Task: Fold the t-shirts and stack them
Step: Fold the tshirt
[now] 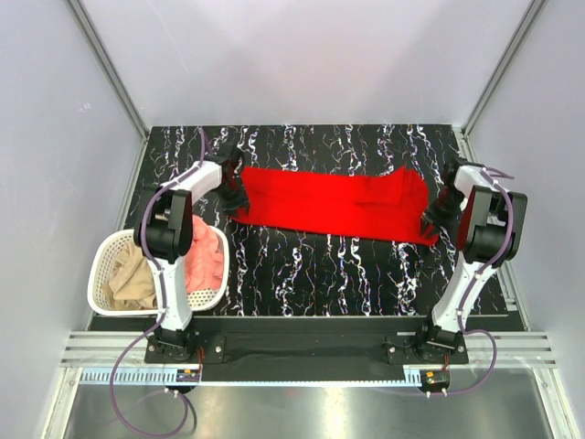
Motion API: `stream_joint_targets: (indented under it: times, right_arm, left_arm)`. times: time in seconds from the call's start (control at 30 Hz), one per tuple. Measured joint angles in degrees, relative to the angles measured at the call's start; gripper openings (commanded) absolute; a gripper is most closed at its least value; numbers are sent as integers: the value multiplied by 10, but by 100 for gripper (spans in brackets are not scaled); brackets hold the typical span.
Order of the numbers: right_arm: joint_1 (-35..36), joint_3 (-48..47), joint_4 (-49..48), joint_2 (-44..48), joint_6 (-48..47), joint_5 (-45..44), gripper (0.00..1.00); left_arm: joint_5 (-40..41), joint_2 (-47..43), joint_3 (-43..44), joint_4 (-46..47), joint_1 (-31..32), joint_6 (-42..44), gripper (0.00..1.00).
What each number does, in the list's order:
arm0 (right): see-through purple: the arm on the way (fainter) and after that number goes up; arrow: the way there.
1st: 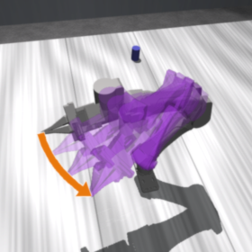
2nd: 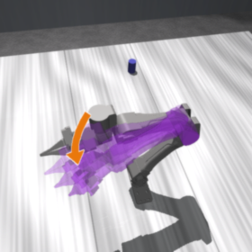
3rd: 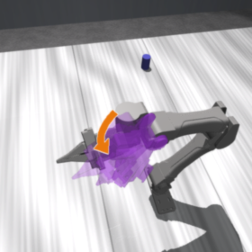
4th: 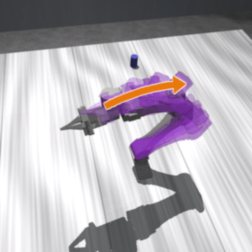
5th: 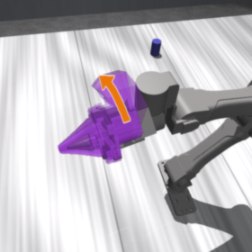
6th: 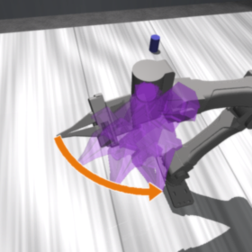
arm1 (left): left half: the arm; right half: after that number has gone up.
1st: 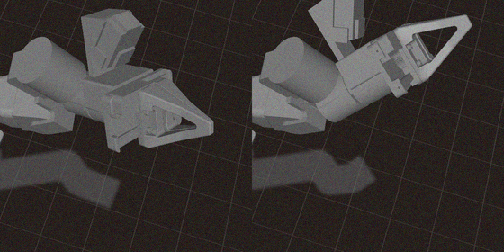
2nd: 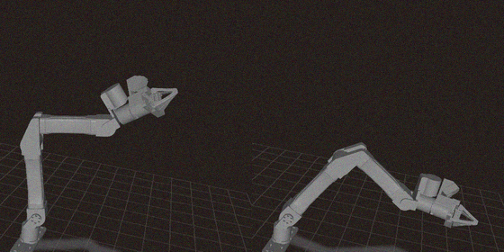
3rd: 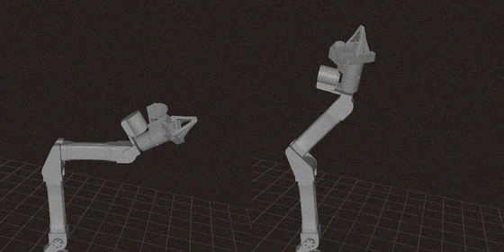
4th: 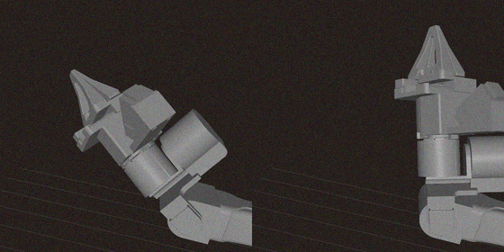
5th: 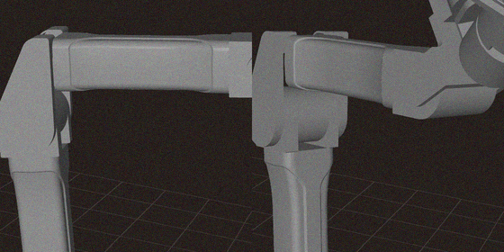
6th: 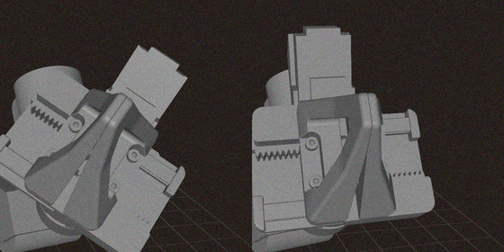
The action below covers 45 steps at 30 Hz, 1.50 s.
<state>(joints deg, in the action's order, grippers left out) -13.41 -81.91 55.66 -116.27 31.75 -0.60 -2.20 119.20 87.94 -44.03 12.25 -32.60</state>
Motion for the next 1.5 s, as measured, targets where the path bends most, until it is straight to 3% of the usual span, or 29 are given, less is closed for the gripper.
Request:
stream_joint_targets:
  times: [0.07,0.23,0.37,0.67,0.9,1.23,1.5]
  right_arm:
    - [0,10,4,7,-3,-1,33]
    - [-4,25,5,54,-28,-1,54]
    - [-6,-3,-26,105,-41,54,66]
    - [14,-155,-106,32,-24,185,66]
    - [22,-171,-97,-65,-20,227,64]
    - [36,-171,-110,-89,-20,239,48]
    - [41,-168,-115,-113,-24,240,47]
  left_arm:
    - [-1,-11,-15,3,2,5,40]
    - [-9,-54,-72,8,18,19,48]
    - [-18,-89,-90,-1,33,31,55]
    - [-35,-146,-60,-7,46,69,57]
    - [-39,-183,-59,-18,47,101,57]
    - [-58,-184,-55,-31,47,108,56]
    - [-64,-184,-40,-32,47,114,56]
